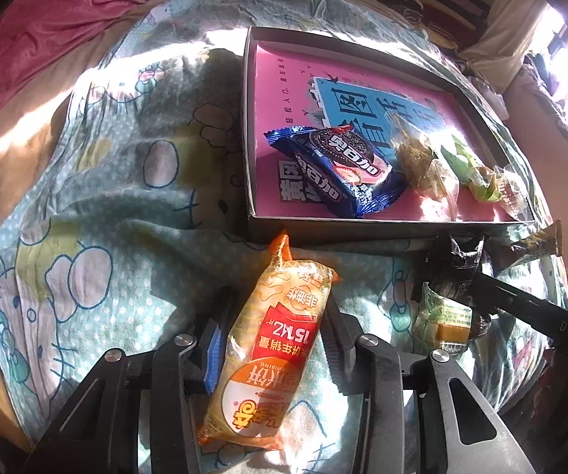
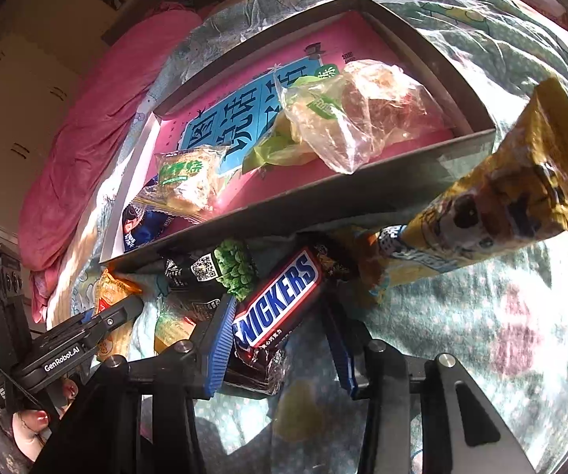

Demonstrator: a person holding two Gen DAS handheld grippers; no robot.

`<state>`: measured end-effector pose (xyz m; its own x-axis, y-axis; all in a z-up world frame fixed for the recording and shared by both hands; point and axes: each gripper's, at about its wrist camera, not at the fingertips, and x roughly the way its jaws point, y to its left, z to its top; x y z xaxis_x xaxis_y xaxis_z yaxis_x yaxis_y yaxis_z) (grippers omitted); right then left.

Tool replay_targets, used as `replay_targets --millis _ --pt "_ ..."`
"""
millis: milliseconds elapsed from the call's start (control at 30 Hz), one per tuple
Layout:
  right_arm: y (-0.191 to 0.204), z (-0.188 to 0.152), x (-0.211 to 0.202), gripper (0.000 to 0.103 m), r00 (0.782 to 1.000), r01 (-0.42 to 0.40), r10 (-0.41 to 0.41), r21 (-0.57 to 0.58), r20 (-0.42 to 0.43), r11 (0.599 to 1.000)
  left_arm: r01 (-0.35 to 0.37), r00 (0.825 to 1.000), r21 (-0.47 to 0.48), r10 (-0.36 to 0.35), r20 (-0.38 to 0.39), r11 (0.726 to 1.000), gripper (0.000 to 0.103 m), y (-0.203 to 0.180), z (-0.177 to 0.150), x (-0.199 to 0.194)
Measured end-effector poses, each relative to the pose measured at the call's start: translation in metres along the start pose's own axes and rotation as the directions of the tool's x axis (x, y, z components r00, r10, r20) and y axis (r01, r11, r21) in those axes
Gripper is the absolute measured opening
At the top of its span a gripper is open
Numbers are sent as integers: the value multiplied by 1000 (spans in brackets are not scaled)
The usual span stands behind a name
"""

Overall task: Organize snacks
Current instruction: 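Grasp the yellow-orange bread packet with the left tool while the right tool grasps the Snickers bar, then lift the yellow packet toward the tray with the left tool while the right lifts the Snickers bar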

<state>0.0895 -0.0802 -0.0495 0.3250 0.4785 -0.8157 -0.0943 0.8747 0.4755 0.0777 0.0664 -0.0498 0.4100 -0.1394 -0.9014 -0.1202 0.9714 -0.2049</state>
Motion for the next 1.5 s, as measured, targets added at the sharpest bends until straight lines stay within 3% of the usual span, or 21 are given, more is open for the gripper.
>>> replay_targets --millis 333,600,967,1167,1500 --pt "8 -9 -34 37 993 -102 104 -39 59 994 54 997 24 -55 45 998 32 -12 -5 -29" --pt "2 -3 -26 37 999 -3 4 -20 50 1000 79 995 13 -80 63 997 32 -14 0 -42" --pt "3 8 -1 39 1000 27 -27 -18 -15 999 91 995 20 -92 47 996 32 -22 -1 -41" --pt "5 -1 -20 30 999 -23 24 -40 36 999 105 992 19 -106 64 994 32 -24 3 -48" --pt "6 7 -56 29 986 -109 111 -24 126 994 123 988 8 -123 94 992 32 -26 14 -59"
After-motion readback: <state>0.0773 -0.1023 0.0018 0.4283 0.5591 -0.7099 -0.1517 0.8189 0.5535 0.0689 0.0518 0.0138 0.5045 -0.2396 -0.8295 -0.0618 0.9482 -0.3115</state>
